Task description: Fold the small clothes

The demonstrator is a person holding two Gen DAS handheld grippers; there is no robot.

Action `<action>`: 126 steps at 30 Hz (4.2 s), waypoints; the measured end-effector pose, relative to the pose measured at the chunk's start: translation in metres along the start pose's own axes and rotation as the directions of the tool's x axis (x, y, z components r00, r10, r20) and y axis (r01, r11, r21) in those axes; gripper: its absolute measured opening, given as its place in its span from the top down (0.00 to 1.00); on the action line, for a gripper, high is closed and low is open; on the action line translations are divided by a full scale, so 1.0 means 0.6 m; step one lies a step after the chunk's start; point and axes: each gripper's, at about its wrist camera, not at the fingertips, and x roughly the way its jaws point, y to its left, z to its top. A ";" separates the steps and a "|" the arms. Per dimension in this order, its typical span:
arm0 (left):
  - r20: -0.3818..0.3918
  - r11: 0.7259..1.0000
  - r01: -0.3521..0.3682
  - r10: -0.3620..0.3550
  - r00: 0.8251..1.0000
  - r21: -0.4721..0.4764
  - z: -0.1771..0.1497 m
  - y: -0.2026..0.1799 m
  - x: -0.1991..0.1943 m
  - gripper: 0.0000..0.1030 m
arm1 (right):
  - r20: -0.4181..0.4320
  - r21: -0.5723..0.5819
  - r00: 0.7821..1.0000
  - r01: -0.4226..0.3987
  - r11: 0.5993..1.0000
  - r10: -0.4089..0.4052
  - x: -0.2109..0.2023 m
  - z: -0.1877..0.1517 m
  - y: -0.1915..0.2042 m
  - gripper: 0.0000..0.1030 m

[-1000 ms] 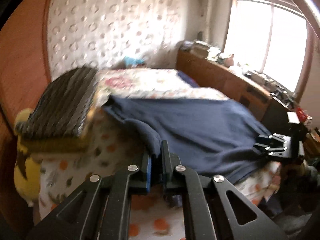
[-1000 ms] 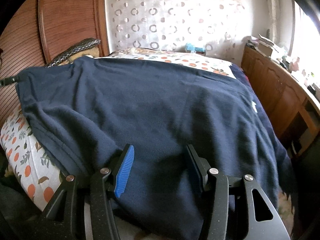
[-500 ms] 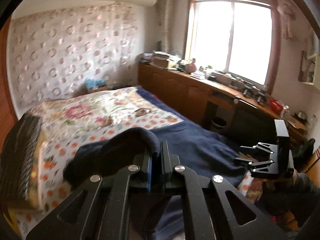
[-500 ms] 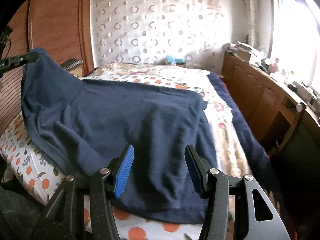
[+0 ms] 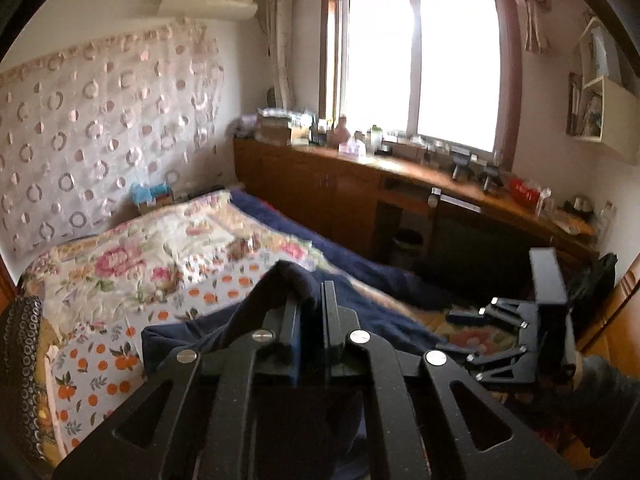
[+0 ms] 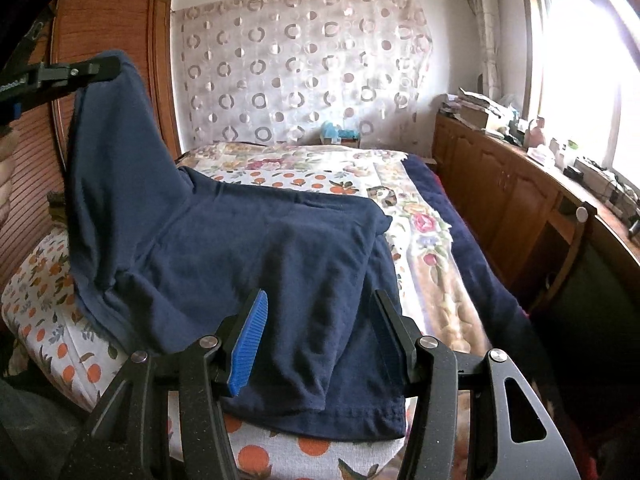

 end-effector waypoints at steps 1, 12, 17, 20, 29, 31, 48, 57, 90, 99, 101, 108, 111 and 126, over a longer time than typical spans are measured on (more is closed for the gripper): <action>-0.018 1.000 -0.003 0.003 1.000 -0.003 -0.006 0.002 0.006 0.90 | -0.002 0.000 1.000 -0.002 1.000 0.002 0.001 -0.002 0.003 0.47; -0.057 0.998 -0.040 0.037 0.998 -0.050 -0.072 0.036 -0.007 0.29 | -0.020 -0.017 0.999 -0.035 0.999 0.035 0.018 0.011 -0.003 0.46; -0.060 0.992 -0.090 0.084 0.995 -0.091 -0.112 0.060 -0.030 0.26 | -0.030 -0.047 0.997 -0.071 0.996 0.070 0.031 0.021 0.016 0.46; -0.071 0.987 -0.113 0.106 0.992 -0.118 -0.138 0.075 -0.039 0.26 | -0.039 -0.071 0.994 -0.103 0.992 0.101 0.037 0.024 0.036 0.44; -0.101 0.971 -0.171 0.156 0.983 -0.168 -0.190 0.118 -0.054 0.26 | -0.101 -0.167 0.978 -0.198 0.966 0.183 0.068 0.028 0.091 0.41; -0.105 0.968 -0.180 0.164 0.981 -0.173 -0.195 0.122 -0.055 0.26 | -0.120 -0.183 0.975 -0.209 0.961 0.189 0.077 0.028 0.094 0.41; -0.108 0.967 -0.182 0.165 0.980 -0.179 -0.215 0.122 -0.058 0.26 | -0.019 -0.109 0.966 -0.258 0.960 0.258 0.040 0.075 0.075 0.86; -0.097 0.968 -0.178 0.163 0.982 -0.175 -0.218 0.112 -0.060 0.26 | 0.089 -0.111 0.973 -0.202 0.973 0.212 -0.042 0.098 0.060 0.88; -0.067 0.969 -0.187 0.178 0.982 -0.162 -0.195 0.085 -0.070 0.26 | -0.023 -0.101 0.998 -0.056 0.993 0.054 -0.001 0.052 0.026 0.44; -0.087 0.968 -0.194 0.182 0.980 -0.162 -0.197 0.105 -0.054 0.26 | -0.147 -0.225 0.964 -0.251 0.942 0.222 0.134 0.097 0.137 0.44; -0.089 0.966 -0.198 0.185 0.979 -0.164 -0.197 0.114 -0.052 0.26 | -0.183 -0.256 0.951 -0.291 0.922 0.250 0.163 0.101 0.162 0.44; -0.105 0.959 -0.207 0.190 0.976 -0.193 -0.197 0.144 -0.045 0.26 | -0.329 -0.280 0.898 -0.389 0.877 0.293 0.258 0.108 0.193 0.44; -0.114 0.959 -0.209 0.190 0.975 -0.192 -0.194 0.152 -0.040 0.26 | -0.366 -0.286 0.884 -0.406 0.868 0.292 0.297 0.111 0.200 0.44; -0.168 0.968 -0.181 0.152 0.974 -0.171 -0.165 0.177 0.030 0.26 | -0.053 -0.051 0.950 -0.310 0.949 0.308 0.228 0.200 0.045 0.93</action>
